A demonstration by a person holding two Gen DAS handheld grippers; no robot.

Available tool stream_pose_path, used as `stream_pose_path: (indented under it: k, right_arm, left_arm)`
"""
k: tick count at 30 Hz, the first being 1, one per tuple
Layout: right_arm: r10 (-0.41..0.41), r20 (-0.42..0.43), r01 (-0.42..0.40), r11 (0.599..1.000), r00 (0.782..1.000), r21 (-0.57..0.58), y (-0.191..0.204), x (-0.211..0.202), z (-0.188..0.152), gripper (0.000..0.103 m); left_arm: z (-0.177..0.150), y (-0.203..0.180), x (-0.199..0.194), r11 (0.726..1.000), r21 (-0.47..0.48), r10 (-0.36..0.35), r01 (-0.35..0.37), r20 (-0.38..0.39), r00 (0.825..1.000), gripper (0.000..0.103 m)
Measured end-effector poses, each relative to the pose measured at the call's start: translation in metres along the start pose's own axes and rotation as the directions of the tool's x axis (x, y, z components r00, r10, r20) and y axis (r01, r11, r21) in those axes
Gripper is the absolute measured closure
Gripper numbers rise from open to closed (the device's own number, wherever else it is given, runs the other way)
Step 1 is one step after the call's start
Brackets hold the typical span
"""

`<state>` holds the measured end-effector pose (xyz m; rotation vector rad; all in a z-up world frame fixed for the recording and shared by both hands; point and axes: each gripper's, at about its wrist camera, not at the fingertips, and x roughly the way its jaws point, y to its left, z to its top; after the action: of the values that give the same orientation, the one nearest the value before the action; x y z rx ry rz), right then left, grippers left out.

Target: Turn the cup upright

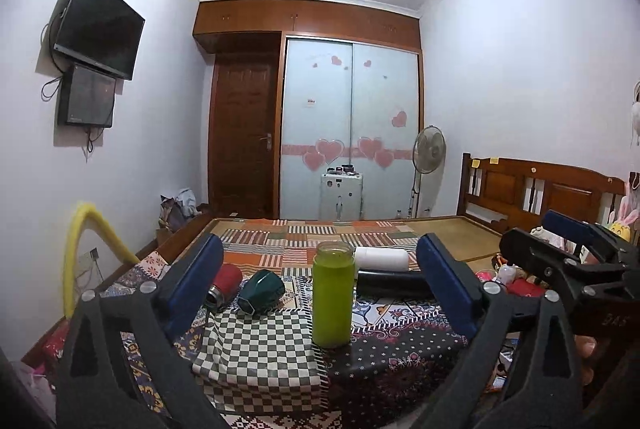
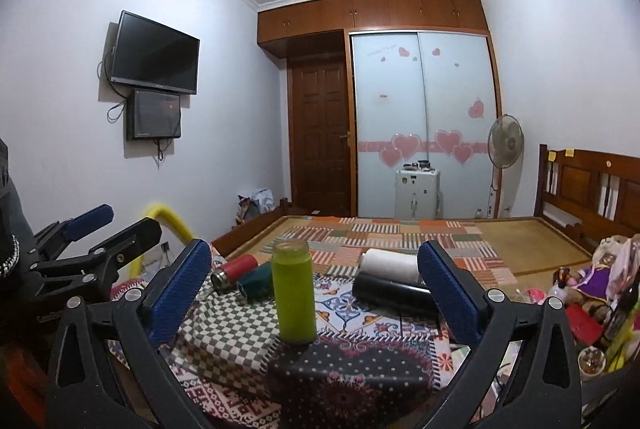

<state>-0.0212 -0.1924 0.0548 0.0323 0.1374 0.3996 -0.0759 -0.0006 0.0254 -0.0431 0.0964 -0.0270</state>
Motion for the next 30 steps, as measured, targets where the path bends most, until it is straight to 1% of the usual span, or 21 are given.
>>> stream_pose_path:
  k: [5, 7, 12, 30]
  right_arm:
    - [-0.007, -0.003, 0.007, 1.0, 1.0, 0.004, -0.001, -0.005, -0.002, 0.0]
    - [-0.01, -0.001, 0.01, 1.0, 1.0, 0.005, 0.0, -0.006, -0.002, 0.0]
    - [-0.013, -0.002, 0.013, 1.0, 1.0, 0.006, 0.0, -0.007, -0.003, 0.0]
    - [-0.023, -0.004, 0.023, 1.0, 1.0, 0.008, 0.0, -0.009, -0.001, 0.0]
  left_arm:
    - [0.001, -0.001, 0.003, 1.0, 0.011, 0.004, -0.004, -0.005, 1.0, 0.004]
    - [0.0, -0.001, 0.002, 1.0, 0.011, 0.006, -0.006, -0.002, 1.0, 0.0]
    - [-0.002, -0.001, 0.003, 1.0, 0.013, 0.008, -0.008, 0.005, 1.0, 0.0]
    - [-0.005, -0.002, 0.01, 1.0, 0.018, -0.001, 0.001, -0.007, 1.0, 0.0]
